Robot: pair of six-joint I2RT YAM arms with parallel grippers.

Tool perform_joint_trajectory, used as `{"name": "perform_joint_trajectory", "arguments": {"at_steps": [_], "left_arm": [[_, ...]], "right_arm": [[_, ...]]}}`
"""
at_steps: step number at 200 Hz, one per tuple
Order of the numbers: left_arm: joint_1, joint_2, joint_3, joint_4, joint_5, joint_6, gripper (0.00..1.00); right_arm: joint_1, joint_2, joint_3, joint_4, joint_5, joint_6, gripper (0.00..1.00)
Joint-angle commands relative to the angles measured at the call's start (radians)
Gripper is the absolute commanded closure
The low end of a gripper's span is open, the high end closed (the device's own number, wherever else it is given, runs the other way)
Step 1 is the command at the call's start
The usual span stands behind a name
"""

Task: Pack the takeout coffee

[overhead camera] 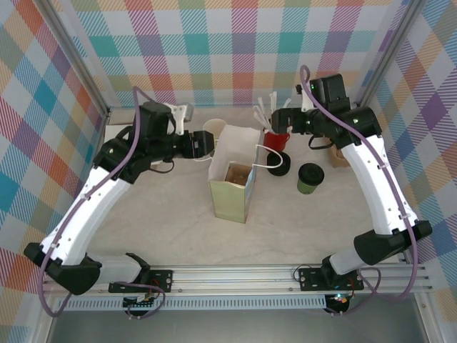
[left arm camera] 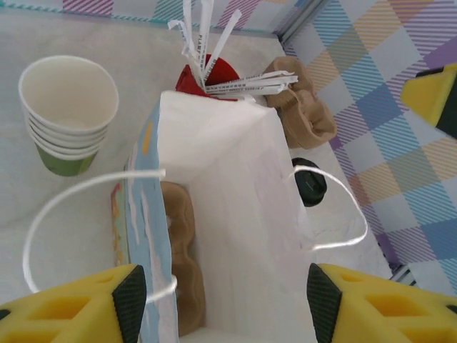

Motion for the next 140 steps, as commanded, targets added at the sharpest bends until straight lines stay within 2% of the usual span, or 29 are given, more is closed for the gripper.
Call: {"name": "perform_joint_trajectory", "arguments": {"at_steps": [1, 37, 65, 88, 140], "left_arm": [[0.024, 0.108, 0.105, -0.108, 0.015, 0.135, 0.36], [0.041, 0.309, 0.362, -0.254, 0.031, 0.313, 0.36], [0.044, 0.444, 0.503, -0.314, 0.089, 0.465, 0.34], [0.044, 0.556, 0.625, -0.373, 0.085, 0.566, 0.33], [0.044, 0.75, 0.836, -0.46, 0.063, 0.666, 0.32]], "right_arm": [[-0.014, -0.051, -0.054, 0.022, 0.043, 0.033, 0.0], [-0.02, -0.073, -0.113, -0.01, 0.062, 0.023, 0.0], [-0.028, -0.08, -0.144, -0.047, 0.07, 0.006, 0.0], [-0.031, -0.096, -0.177, -0.057, 0.068, 0.0, 0.0], [-0.042, -0.122, -0.223, -0.046, 0.053, -0.003, 0.0]]}}
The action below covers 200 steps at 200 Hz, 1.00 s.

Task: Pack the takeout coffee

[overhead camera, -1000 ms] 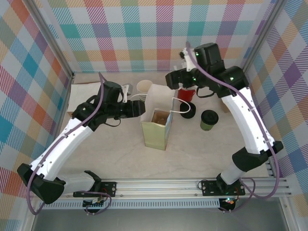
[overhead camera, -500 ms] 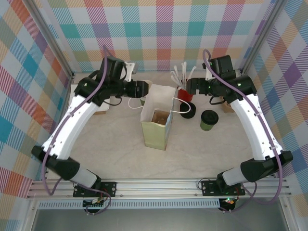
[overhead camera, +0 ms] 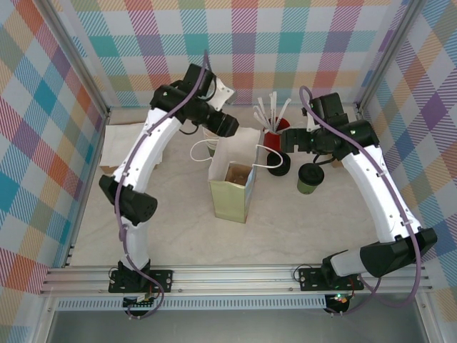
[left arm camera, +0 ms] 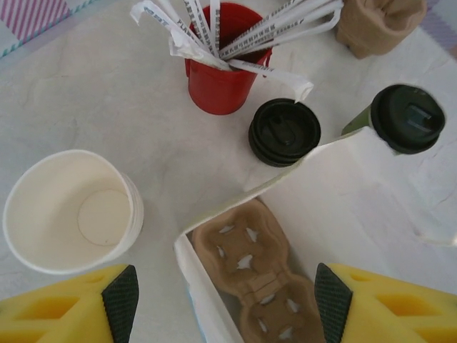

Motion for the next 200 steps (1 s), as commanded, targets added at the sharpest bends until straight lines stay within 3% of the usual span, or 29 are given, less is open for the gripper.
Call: {"name": "perform_joint_trajectory", "arguments": {"at_steps": [1, 45, 141, 200], "left_arm": [[0.009, 0.049, 0.071, -0.084, 0.003, 0.088, 0.32], [0.009, 0.102, 0.076, -0.094, -0.02, 0.116, 0.37], [0.009, 0.116, 0.076, -0.08, -0.022, 0.098, 0.82], [0.009, 0.071, 0.074, -0.095, -0.012, 0.077, 0.94]], "right_arm": [[-0.009, -0.035, -0.009, -0.006, -0.001, -0.018, 0.0], [-0.016, -0.026, -0.009, -0.003, -0.011, -0.029, 0.0], [-0.019, -0.016, -0.011, 0.0, -0.013, -0.029, 0.0], [-0.019, -0.015, -0.022, 0.01, -0.013, -0.029, 0.0]]}}
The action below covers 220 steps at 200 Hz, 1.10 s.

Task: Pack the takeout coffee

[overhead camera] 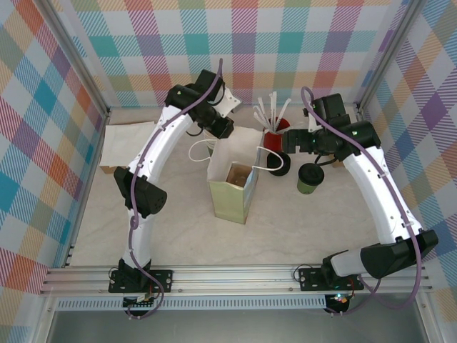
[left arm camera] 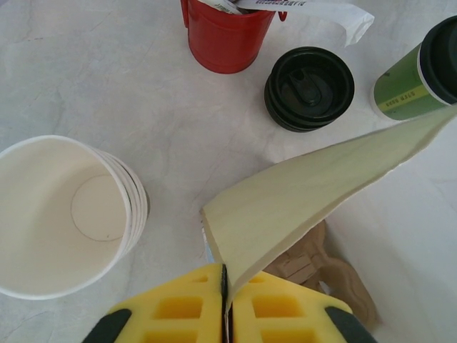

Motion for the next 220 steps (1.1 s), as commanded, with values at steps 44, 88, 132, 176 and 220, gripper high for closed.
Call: {"name": "perform_joint_trajectory", "arguments": {"at_steps": [44, 88, 132, 176, 220], "left_arm": [[0.009, -0.061, 0.022, -0.052, -0.008, -0.022, 1.0], [0.009, -0.103, -0.006, -0.049, -0.034, -0.095, 1.0], [0.009, -0.184, -0.098, -0.016, -0.102, -0.297, 1.0], [0.009, -0.327, -0.283, 0.057, -0.204, -0.524, 1.0], [0.009, -0.426, -0.396, 0.056, -0.293, -0.702, 1.0]], "right_arm": [[-0.006, -0.008, -0.02, 0.017, -0.013, -0.007, 0.0], [-0.007, 0.001, -0.026, 0.025, -0.007, -0.014, 0.0], [-0.018, 0.012, -0.022, 0.03, -0.007, -0.007, 0.0], [-0.029, 0.026, -0.022, 0.037, -0.008, 0.001, 0.0], [-0.037, 0.036, -0.03, 0.048, -0.013, 0.012, 0.0]]}}
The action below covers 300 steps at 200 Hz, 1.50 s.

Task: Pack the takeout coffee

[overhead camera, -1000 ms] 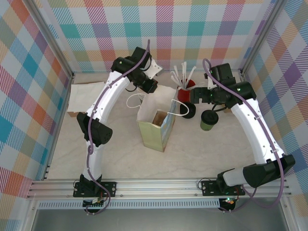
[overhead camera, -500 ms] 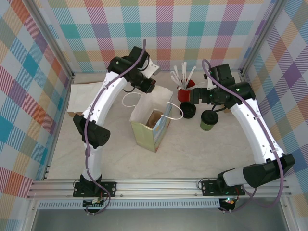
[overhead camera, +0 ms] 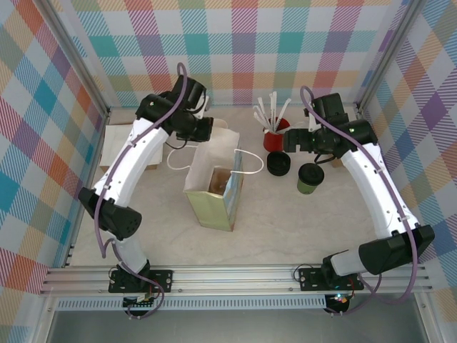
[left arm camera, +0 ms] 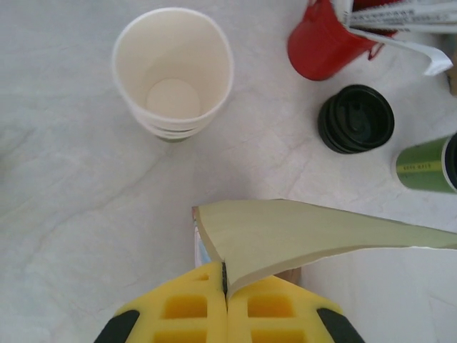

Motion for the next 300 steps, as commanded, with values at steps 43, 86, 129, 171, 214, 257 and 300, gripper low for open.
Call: {"name": "perform_joint_trajectory", "arguments": {"at_steps": [43, 86, 129, 171, 214, 257, 300], "left_arm": [[0.009, -0.143, -0.198, 0.024, -0.172, -0.343, 1.0], [0.009, -0.207, -0.336, 0.068, -0.308, -0.512, 1.0], [0.009, -0.228, -0.404, 0.141, -0.355, -0.592, 1.0], [0.01, -0.212, -0.42, 0.161, -0.354, -0.62, 1.0], [0.01, -0.208, -0.411, 0.186, -0.335, -0.562, 0.74], [0.01, -0.233, -0.386, 0.179, -0.357, -0.439, 0.4], [0.012, -0.288, -0.38, 0.197, -0.343, -0.264, 0.15]], "right_arm": [[-0.021, 0.024, -0.012, 0.024, -0.011, 0.017, 0.0], [-0.054, 0.059, -0.006, -0.012, -0.002, -0.002, 0.0], [-0.092, 0.089, -0.046, -0.032, -0.008, -0.012, 0.0], [-0.125, 0.094, -0.103, -0.029, 0.007, -0.021, 0.0], [-0.13, 0.083, -0.147, -0.024, 0.013, -0.034, 0.0], [-0.131, 0.058, -0.164, -0.02, 0.028, -0.053, 0.0], [-0.131, 0.038, -0.149, -0.055, 0.042, -0.063, 0.0]]}}
